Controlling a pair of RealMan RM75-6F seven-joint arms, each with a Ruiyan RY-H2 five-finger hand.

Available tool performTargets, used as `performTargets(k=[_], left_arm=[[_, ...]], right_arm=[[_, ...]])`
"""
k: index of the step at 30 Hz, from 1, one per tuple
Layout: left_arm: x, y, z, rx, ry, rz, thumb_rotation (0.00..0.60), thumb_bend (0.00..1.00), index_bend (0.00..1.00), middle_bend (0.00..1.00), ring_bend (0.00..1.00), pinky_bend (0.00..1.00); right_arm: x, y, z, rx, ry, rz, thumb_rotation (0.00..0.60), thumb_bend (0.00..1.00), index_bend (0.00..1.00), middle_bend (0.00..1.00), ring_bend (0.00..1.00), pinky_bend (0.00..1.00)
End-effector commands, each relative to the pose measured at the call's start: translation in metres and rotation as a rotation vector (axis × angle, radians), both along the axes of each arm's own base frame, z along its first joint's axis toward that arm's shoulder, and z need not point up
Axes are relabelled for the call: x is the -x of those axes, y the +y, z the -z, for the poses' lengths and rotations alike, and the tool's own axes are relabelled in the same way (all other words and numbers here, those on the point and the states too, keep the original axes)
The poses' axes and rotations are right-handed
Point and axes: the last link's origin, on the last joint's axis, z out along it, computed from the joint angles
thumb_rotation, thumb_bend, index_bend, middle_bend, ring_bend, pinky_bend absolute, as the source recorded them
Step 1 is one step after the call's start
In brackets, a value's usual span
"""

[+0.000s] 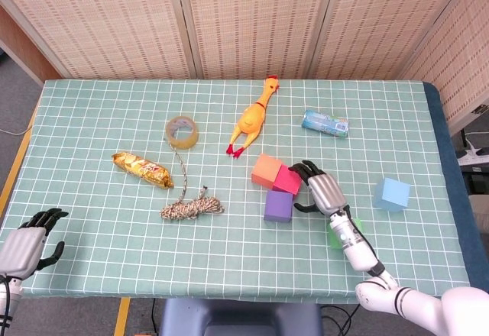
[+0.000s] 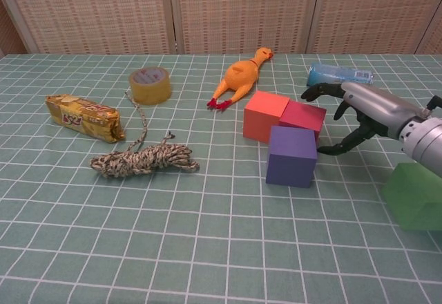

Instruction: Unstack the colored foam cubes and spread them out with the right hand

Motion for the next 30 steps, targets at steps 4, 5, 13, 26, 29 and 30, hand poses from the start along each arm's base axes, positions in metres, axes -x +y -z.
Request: performTargets(k=[4,5,13,26,29,30], left_arm=[[0.0,0.0,0.0,-0.001,-0.001,0.001,0.6,0.46,0.21,0.16,0.16,0.36],[0.0,0.0,0.0,-0.001,0.0,0.001,0.6,0.46,0.21,0.16,0.16,0.36],[0.0,0.0,0.0,-0.001,-0.002,0.001,0.6,0.46,0.21,0.16,0.16,0.36],[0.0,0.0,0.0,0.004,-0.001,-0.002,0.6,0.46,0.21,0.16,0.16,0.36],[0.0,0.0,0.0,0.004,-0.001,-0.004,0.6,0.46,0.21,0.16,0.16,0.36],[0.0,0.0,0.0,0.004,-0.001,-0.004,0.6,0.46,0.21,0.16,0.16,0.36]], right_arm=[[-0.007,-0.009,0.008,0.01,-0.017,-0.011,0.6,0.06,0.22,0.19,0.12,0.38],[-0.008,-0.01,0.009,0.015,-0.023,-0.013,0.6,0.06,0.23,0.19,0.13,0.38],[-0.014,-0.019,0.015,0.038,-0.053,-0.027,0.6,0.06,0.27,0.23,0.18,0.41],[-0.006,-0.024,0.012,0.108,-0.045,-0.035,0.6,0.2,0.33,0.28,0.25,0.48],[-0.003,-0.024,0.008,0.123,-0.046,-0.036,0.6,0.28,0.34,0.29,0.27,0.51],[-0.003,-0.024,0.007,0.128,-0.047,-0.037,0.6,0.29,0.35,0.3,0.27,0.51]])
